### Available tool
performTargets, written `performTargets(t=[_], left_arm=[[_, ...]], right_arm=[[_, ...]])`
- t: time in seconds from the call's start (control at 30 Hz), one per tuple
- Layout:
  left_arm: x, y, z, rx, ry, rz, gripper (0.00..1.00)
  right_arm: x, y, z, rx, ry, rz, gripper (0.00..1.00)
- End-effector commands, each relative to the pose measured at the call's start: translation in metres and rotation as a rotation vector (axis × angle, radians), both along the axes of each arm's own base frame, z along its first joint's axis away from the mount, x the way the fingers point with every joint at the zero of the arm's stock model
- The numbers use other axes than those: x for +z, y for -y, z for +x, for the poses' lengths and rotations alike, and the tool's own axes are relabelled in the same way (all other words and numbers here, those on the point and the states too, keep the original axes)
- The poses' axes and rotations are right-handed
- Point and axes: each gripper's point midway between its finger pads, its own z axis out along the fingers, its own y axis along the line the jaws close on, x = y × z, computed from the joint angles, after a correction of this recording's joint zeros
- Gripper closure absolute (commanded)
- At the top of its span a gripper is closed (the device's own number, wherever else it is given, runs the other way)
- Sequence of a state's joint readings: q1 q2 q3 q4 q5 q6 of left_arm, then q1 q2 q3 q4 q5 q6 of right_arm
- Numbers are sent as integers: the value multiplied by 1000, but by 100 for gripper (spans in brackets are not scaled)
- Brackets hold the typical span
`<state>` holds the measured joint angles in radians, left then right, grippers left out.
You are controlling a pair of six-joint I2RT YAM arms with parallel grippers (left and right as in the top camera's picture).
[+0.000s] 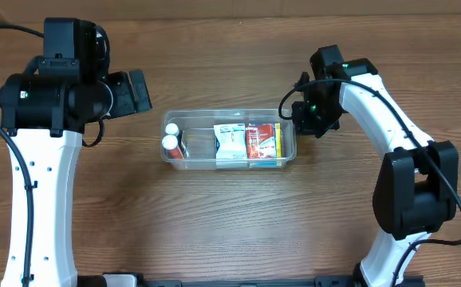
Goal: Pack container
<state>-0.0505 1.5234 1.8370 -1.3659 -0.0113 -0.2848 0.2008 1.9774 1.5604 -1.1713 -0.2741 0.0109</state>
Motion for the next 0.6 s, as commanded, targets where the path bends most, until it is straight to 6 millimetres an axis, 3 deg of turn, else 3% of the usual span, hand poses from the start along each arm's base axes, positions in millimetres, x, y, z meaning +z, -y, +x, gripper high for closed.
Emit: performTargets(t=[0.0, 0.33, 0.5, 0.57], left_arm=[[6, -2, 1, -9, 20, 6, 0], [6, -2, 1, -9, 20, 7, 0], [7, -2, 2, -27, 24, 19, 0], [8, -2, 4, -51, 34, 32, 0]], right_arm=[[3, -11, 1, 28, 4, 47, 87], [3, -11, 7, 20, 30, 48, 85], [2, 1, 27, -101, 77, 6, 85], [3, 6, 36, -122, 109, -4, 80]])
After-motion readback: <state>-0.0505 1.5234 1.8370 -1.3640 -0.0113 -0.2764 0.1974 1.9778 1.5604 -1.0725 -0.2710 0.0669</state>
